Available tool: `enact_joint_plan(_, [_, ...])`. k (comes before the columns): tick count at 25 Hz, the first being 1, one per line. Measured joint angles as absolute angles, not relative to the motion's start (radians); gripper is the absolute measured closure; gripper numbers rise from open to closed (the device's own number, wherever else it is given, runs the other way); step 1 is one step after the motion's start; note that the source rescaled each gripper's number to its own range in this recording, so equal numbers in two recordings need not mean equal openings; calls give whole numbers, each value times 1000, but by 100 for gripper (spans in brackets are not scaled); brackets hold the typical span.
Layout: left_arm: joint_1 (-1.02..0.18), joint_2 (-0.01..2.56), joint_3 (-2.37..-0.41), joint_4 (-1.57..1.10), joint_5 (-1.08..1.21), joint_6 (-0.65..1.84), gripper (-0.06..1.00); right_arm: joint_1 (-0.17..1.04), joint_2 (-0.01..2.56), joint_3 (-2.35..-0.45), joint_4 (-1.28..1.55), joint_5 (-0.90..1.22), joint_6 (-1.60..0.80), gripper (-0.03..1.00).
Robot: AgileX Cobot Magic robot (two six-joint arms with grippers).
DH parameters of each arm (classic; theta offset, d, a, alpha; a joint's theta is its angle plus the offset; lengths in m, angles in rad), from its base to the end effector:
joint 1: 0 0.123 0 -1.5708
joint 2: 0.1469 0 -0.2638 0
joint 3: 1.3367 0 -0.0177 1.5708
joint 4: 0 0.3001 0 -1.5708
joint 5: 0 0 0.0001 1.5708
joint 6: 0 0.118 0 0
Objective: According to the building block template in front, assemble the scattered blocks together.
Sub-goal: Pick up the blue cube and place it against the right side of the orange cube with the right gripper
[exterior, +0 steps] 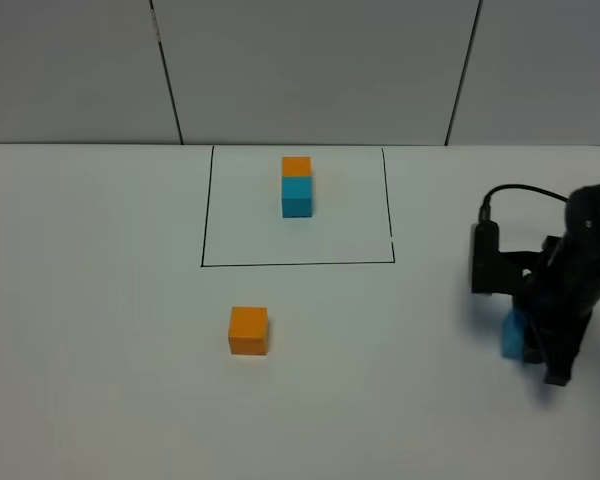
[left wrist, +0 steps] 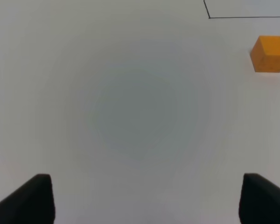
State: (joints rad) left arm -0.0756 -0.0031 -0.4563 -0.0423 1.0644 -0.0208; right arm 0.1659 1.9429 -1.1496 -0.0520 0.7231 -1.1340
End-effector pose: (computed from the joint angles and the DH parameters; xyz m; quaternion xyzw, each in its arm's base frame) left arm 0.0879 -0.0110 0.2735 0.0241 0.8640 -0.0453 0.5008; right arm 0.3827 0.0600 0.0540 -0.6179 0.7828 -0.0493 0.0540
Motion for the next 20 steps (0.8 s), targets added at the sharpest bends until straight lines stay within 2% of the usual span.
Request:
enact_joint_plan(4, [-76,-3,-456,-42,1064,-21,-3,296,1942,-1256,-87,841,-966,97])
enact_joint_plan(10, [-76,-3,-456,-43,1064,-20,-3,442,1956,-1378,-125,913,-860,97])
enact_joint_plan(20, [-76,-3,-456,-43,1064,-20,-3,563,2146,-1626,-147,1073,-789,97])
